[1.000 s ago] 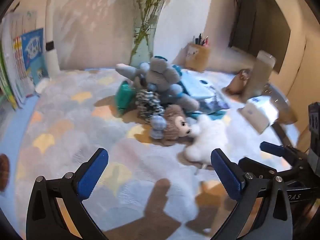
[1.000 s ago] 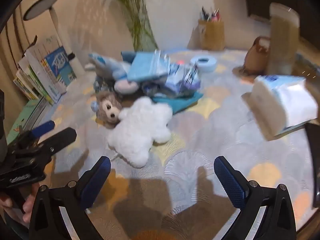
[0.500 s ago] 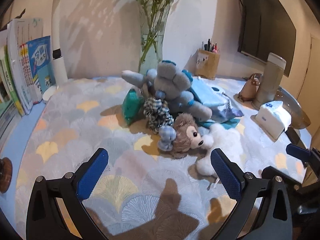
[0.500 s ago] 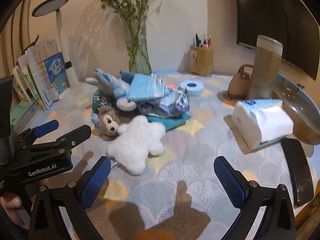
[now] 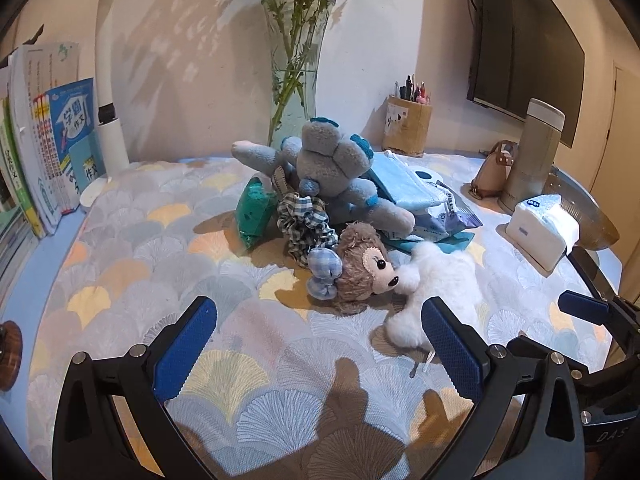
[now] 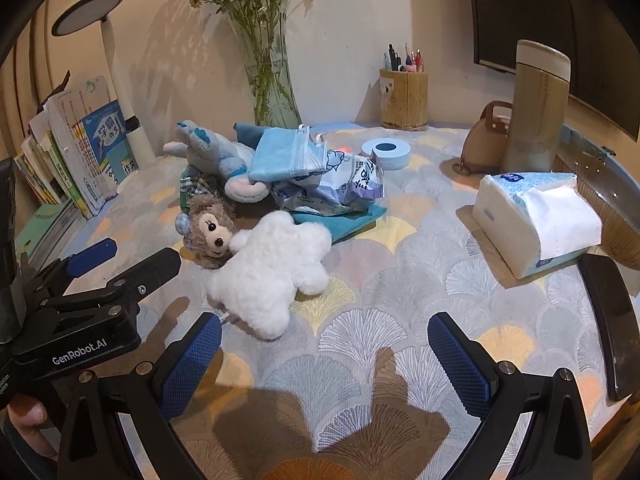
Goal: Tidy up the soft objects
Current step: 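Move both grippers toward the pile of plush toys on the table, then grasp the brown teddy bear with left gripper while right gripper grasps white fluffy bear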
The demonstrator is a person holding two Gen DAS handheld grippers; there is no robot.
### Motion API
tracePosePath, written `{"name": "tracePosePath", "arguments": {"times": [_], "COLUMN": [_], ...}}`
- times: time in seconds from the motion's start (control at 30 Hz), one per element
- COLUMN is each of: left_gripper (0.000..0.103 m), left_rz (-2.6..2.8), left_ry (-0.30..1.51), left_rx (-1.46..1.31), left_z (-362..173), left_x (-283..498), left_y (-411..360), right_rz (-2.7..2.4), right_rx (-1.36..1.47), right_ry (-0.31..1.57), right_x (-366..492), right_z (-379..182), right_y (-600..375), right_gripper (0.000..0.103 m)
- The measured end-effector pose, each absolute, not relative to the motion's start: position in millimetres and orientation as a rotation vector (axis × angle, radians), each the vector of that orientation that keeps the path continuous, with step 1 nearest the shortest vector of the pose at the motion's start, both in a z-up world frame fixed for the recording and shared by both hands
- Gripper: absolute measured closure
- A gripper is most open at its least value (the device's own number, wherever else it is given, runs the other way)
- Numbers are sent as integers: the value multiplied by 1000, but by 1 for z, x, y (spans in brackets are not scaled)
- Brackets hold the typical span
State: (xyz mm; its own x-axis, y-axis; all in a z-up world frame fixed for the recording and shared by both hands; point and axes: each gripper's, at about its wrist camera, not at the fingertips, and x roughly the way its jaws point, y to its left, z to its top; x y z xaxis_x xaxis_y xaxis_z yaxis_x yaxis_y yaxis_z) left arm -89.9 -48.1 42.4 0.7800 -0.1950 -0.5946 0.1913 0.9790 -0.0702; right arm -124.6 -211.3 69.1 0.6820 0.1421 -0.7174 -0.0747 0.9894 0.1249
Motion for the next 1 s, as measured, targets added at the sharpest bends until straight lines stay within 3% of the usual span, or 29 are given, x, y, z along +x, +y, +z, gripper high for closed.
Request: {"name": "tracePosePath", "arguments": {"times": [0.57, 0.83, 1.0], "left_gripper": [2, 5, 8], "left_rz": [-261, -265, -302], "left_ry": [757, 824, 903], "left_rx": [-127, -190, -243], "left_z": [90, 69, 49], "left_x": [-81, -51, -24], "left_y": [-31, -28, -33], "right_rz": [142, 154, 224], "right_rx": [105, 101, 175], "right_ry": [789, 785, 894], "right_x": [-122, -114, -86], "right_z": [77, 83, 70], "right_y": [-216, -221, -219], "right_gripper": [0, 0, 0]}}
